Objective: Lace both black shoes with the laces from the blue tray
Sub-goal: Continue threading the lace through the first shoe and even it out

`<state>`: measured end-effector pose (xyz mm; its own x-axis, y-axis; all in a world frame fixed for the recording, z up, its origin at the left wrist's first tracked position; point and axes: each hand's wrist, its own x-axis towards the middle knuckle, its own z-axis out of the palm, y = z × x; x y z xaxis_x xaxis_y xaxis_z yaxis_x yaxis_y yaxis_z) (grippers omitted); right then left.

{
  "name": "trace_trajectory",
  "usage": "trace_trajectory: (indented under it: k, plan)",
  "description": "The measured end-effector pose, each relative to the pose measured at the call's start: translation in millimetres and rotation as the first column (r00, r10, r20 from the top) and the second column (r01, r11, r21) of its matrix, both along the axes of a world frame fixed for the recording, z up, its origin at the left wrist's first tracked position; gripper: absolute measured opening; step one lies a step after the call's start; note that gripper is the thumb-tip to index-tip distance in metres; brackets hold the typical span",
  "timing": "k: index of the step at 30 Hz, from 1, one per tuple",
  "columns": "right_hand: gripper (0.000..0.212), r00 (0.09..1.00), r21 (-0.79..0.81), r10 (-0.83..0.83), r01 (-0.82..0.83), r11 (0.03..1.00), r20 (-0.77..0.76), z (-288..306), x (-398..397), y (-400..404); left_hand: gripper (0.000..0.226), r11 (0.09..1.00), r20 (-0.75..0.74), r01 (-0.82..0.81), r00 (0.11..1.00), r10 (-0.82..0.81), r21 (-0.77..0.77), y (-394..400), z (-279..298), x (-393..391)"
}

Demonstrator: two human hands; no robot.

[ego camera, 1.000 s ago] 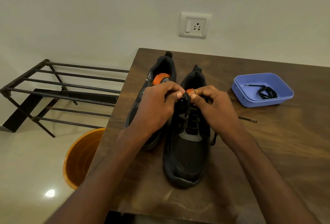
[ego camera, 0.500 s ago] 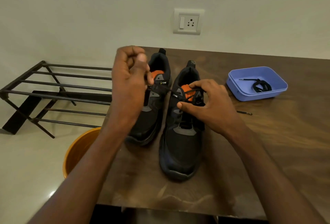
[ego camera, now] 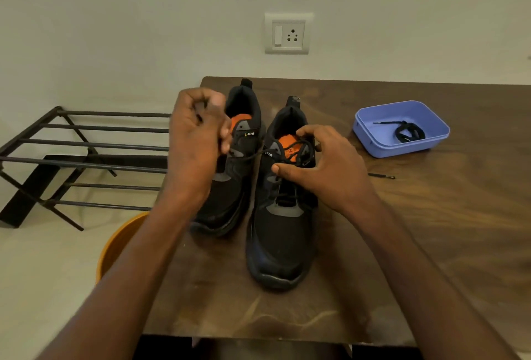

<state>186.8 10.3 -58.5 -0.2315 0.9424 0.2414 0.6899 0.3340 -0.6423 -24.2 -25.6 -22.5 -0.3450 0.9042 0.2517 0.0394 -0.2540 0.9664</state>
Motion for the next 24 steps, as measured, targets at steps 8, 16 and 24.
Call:
trace_trajectory:
  k: [8,16,24]
  plan:
    - [0.042,0.993,-0.033,0.018,-0.022,0.999,-0.116,-1,-4,-1,0.005,1.0,-0.645,-0.011,0.764,-0.009,-0.027,5,-24,17]
    - [0.033,0.987,-0.039,0.046,-0.052,0.998,-0.155,3,-8,-5,0.015,0.991,0.046,0.088,0.995,-0.084,-0.098,-1,-16,27]
    - [0.05,0.986,-0.098,0.014,-0.031,0.995,-0.164,6,-4,-7,0.011,0.996,-0.252,-0.048,0.967,0.028,-0.075,1,-21,20]
